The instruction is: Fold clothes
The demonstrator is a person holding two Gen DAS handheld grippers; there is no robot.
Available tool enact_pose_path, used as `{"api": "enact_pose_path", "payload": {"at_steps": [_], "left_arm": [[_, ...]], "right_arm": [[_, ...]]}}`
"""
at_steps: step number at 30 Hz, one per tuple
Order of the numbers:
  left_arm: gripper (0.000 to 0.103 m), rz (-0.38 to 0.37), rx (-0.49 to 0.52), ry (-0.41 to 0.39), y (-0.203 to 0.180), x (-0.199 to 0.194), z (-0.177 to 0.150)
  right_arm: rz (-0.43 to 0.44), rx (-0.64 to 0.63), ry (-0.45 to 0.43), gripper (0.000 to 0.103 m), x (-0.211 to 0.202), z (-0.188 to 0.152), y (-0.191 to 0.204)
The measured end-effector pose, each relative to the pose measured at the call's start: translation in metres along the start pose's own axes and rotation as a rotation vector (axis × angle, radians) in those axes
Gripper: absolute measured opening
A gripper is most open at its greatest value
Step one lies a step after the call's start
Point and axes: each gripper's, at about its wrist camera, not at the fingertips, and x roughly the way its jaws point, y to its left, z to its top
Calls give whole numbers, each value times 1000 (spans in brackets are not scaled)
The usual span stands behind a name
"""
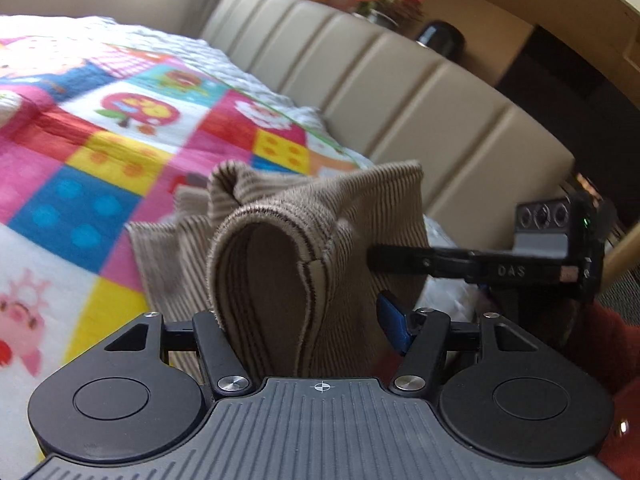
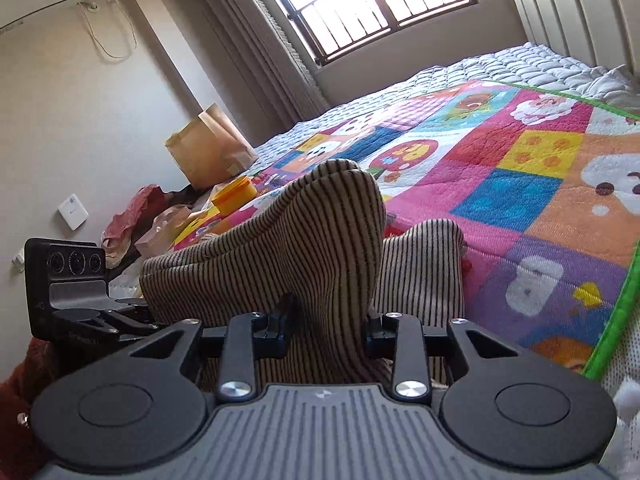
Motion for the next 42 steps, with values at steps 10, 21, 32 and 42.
{"api": "enact_pose_path", "payload": {"at_steps": [10,21,32,42], "left_arm": [[70,217,-54,-99,43,0,41],[82,312,12,-42,66,38,62],[82,319,-20,-37,63,33,56],[86,297,-52,-37,70,32,53]], "right_arm": [[-180,-28,-48,30,20,30,-21],[-336,-17,-41,46,40,18,-41],[-407,-142,-1,56,74,37,-19],[-401,-58,4,69,37,23,-25]]}}
